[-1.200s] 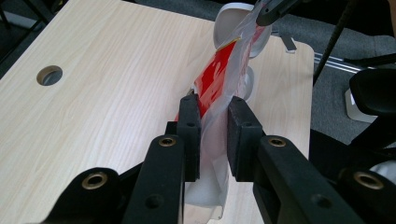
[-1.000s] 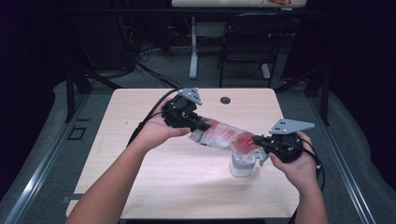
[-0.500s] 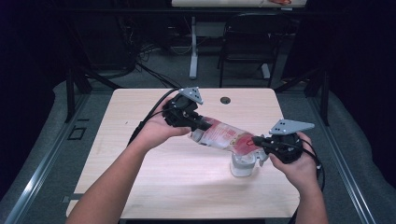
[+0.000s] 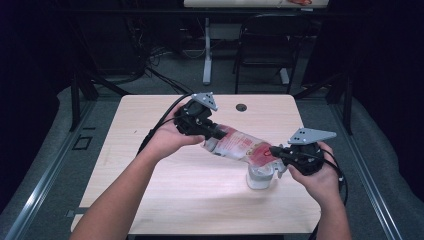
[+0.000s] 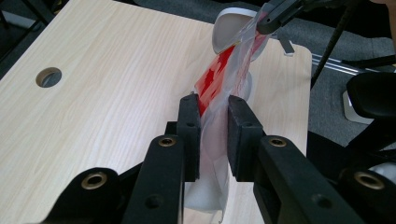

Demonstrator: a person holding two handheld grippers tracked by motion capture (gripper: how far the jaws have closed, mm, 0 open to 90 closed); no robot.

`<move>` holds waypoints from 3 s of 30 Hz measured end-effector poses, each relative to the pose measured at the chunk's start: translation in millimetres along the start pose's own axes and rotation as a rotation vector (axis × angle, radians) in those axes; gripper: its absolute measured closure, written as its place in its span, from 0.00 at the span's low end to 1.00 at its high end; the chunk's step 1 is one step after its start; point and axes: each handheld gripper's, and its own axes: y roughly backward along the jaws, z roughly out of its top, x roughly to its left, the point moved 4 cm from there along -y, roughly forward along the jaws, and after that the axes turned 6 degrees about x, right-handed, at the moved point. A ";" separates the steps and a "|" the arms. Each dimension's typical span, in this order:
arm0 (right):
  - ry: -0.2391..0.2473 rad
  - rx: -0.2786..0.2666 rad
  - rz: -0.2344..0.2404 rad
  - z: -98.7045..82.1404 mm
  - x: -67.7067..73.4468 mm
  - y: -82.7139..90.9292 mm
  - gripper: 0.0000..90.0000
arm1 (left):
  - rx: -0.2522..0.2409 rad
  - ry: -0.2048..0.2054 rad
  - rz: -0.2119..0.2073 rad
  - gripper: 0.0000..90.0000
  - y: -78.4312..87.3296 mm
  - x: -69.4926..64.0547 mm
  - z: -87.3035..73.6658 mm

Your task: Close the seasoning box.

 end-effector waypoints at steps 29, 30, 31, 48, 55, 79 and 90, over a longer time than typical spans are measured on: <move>-0.004 0.001 0.001 -1.3 -1.4 -1.6 1.00 | 0.000 0.007 -0.004 0.86 -1.5 -0.1 2.0; -0.004 0.002 0.001 -1.4 -1.4 -1.6 1.00 | 0.000 0.008 -0.003 0.86 -1.5 -0.2 2.0; -0.003 0.003 0.001 -1.4 -1.3 -1.5 1.00 | 0.000 0.008 -0.003 0.86 -1.5 -0.2 2.1; -0.002 0.008 0.001 -2.2 -2.6 -2.2 1.00 | 0.000 0.005 -0.002 0.86 -1.7 -0.7 4.0; -0.002 0.012 0.000 -2.4 -2.6 -2.2 1.00 | 0.000 0.004 -0.001 0.86 -1.8 -1.2 5.7; -0.001 0.016 -0.005 -2.7 -2.3 -2.5 1.00 | -0.004 0.004 -0.002 0.86 -2.2 -2.2 10.0; 0.002 0.019 -0.005 -2.8 -1.9 -2.5 1.00 | -0.001 0.000 -0.001 0.86 -2.1 -2.6 11.1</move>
